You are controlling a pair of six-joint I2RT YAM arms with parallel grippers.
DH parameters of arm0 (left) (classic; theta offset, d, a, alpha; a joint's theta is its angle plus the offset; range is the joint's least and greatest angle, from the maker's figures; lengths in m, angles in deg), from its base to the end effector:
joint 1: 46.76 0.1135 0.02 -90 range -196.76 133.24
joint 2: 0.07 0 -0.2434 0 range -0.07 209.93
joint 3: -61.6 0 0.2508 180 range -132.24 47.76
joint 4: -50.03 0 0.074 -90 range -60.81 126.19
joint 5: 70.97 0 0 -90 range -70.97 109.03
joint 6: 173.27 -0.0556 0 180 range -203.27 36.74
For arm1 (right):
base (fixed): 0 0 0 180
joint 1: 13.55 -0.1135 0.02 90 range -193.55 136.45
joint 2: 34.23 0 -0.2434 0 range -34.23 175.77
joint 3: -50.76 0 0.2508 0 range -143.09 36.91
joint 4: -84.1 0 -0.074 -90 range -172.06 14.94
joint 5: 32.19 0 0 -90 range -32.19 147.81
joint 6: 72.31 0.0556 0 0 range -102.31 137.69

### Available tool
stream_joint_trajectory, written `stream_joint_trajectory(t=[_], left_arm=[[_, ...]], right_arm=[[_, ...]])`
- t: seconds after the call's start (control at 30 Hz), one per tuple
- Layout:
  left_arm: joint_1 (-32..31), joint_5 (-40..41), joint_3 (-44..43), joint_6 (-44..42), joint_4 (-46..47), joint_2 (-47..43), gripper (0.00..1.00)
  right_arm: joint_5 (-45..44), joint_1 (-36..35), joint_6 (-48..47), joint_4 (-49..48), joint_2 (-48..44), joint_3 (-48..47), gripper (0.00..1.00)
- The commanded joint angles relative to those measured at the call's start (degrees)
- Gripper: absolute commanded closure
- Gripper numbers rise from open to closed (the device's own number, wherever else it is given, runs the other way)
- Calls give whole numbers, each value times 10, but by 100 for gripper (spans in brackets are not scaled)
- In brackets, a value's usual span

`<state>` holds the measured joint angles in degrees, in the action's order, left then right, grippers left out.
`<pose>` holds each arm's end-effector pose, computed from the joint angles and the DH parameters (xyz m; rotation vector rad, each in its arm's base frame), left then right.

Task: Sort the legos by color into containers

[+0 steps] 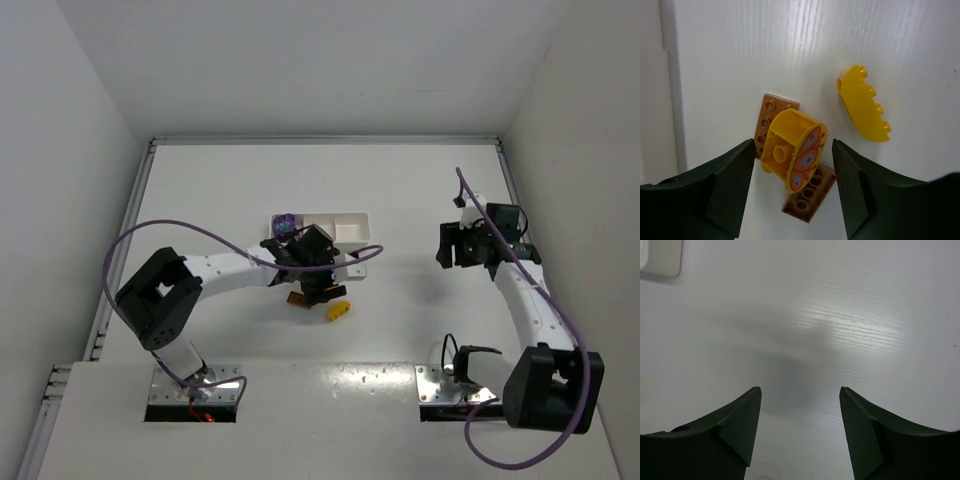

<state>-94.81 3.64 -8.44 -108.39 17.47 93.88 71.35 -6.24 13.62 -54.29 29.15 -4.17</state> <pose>0.2140 -0.2602 0.1483 1.6203 2.0070 -0.4956 0.2409 -0.0178 0.1961 -0.0359 2.4213 0.1986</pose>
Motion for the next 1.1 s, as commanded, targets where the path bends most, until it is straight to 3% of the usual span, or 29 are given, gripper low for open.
stream_joint_trajectory(t=[0.0, 0.27, 0.43, 0.8, 1.07], left_arm=[[-15, 59, 24, -17, 81, -8, 32], [-15, 123, 48, -12, 121, -8, 49], [-15, 118, 48, -12, 116, -14, 71], [-15, 90, -11, 28, 53, -94, 85], [35, 90, -122, 61, 40, -66, 86]], right_arm=[[23, 11, 0, -3, 6, -29, 35], [47, 28, -5, -3, 23, -35, 35], [58, 34, -5, -3, 28, -35, 35], [75, 39, 0, -18, 28, -23, 35], [85, 39, 17, -29, 28, -17, 35]])
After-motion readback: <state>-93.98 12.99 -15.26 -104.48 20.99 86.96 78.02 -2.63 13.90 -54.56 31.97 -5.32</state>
